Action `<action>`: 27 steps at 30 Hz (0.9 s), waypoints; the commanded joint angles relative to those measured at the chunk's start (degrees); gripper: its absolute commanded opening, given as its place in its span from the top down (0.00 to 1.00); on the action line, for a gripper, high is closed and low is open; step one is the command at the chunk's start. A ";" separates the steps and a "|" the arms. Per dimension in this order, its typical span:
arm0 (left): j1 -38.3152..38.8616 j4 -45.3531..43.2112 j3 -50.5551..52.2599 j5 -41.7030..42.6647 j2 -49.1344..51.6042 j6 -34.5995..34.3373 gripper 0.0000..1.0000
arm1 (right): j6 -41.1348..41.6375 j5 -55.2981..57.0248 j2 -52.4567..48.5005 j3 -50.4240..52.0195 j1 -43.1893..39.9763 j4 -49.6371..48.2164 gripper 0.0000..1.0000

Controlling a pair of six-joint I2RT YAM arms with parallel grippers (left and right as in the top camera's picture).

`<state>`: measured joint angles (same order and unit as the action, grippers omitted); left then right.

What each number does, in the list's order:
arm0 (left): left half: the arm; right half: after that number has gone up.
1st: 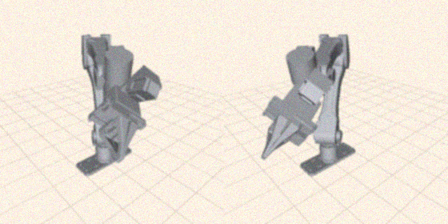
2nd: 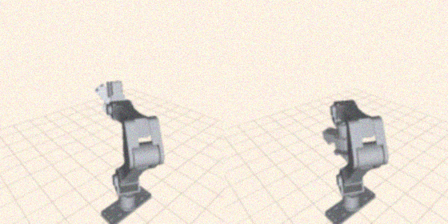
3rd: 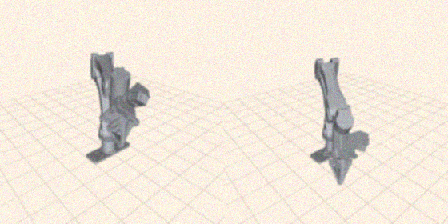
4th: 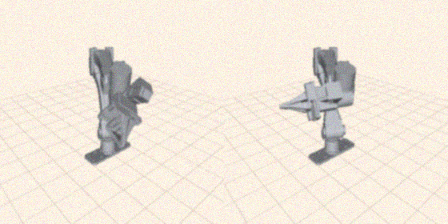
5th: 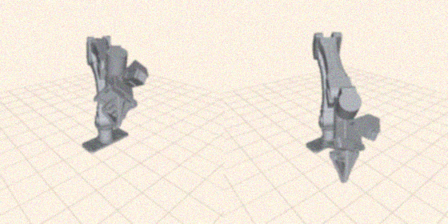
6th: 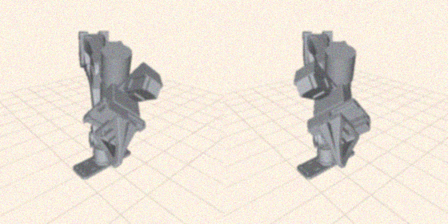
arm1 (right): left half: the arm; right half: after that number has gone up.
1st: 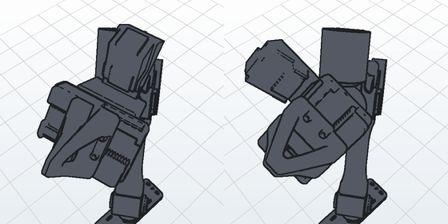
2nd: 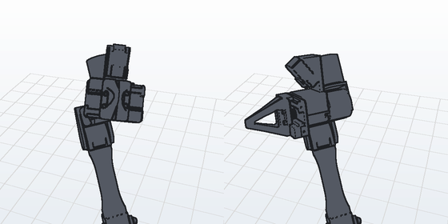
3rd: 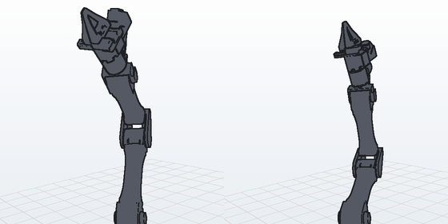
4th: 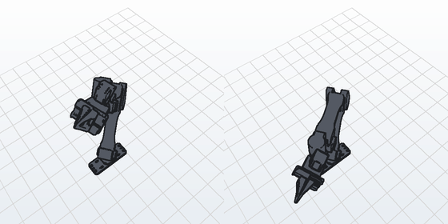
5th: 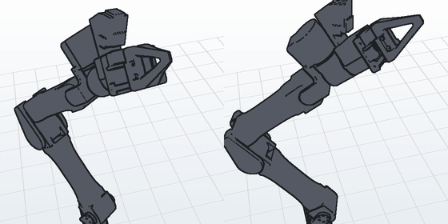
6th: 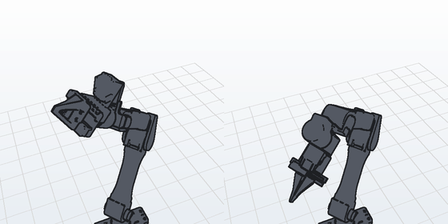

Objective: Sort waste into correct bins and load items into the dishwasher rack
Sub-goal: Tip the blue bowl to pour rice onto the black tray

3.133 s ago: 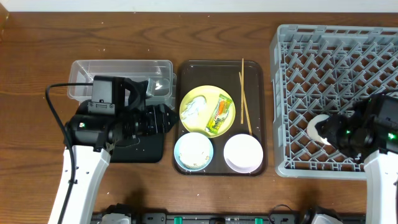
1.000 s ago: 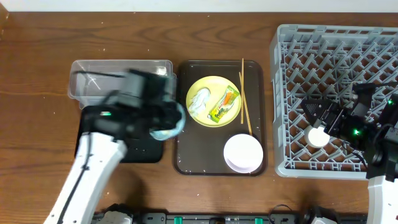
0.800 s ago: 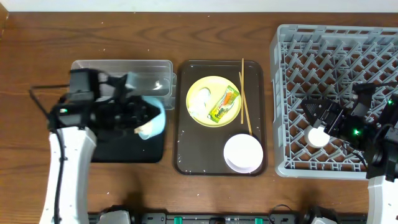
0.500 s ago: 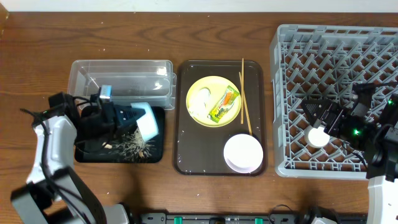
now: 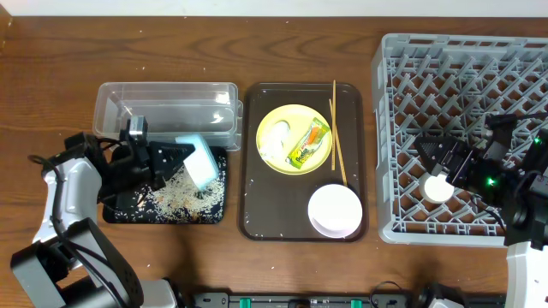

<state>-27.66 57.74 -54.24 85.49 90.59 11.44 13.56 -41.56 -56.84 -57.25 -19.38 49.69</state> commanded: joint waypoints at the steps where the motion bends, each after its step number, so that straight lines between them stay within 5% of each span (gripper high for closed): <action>1: -1.49 -2.86 -0.09 -3.04 -0.07 -1.31 0.94 | -0.79 -0.24 0.15 -0.72 -0.04 -0.02 0.08; 4: -1.55 4.13 0.24 4.68 -0.15 3.48 0.94 | -0.79 -0.26 0.15 -0.72 -0.04 0.11 0.08; 6: -1.73 1.84 0.24 2.08 -0.07 7.13 0.94 | -0.79 -0.24 0.15 -0.72 -0.04 0.24 0.08; 8: -2.93 0.85 0.37 -0.85 0.63 -1.66 0.94 | -0.76 -0.26 0.15 -0.72 -0.04 0.22 0.08; 12: -2.40 3.91 0.72 2.36 0.26 7.13 0.94 | -0.81 -0.24 0.15 -0.72 -0.04 0.24 0.08; 15: -3.74 2.08 0.92 -4.50 0.94 -2.56 0.94 | -0.76 -0.26 0.15 -0.72 -0.04 0.20 0.08; 18: -3.23 5.79 1.14 4.22 0.66 8.55 0.94 | -1.05 -0.24 0.15 -0.72 -0.04 0.46 0.08; 21: -3.89 3.28 0.94 -3.96 0.68 0.76 0.94 | -0.98 -0.26 0.15 -0.72 -0.04 0.42 0.08; 24: -1.57 8.70 0.92 -4.57 -0.94 7.52 0.94 | -1.03 -0.24 0.15 -0.72 -0.04 0.44 0.08; 27: 1.20 9.33 0.74 -8.90 -4.22 6.78 0.94 | -1.01 -0.24 0.15 -0.72 -0.04 0.09 0.07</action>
<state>-28.73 66.43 -53.06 80.75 90.02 15.94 13.41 -41.56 -56.86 -57.25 -19.38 49.95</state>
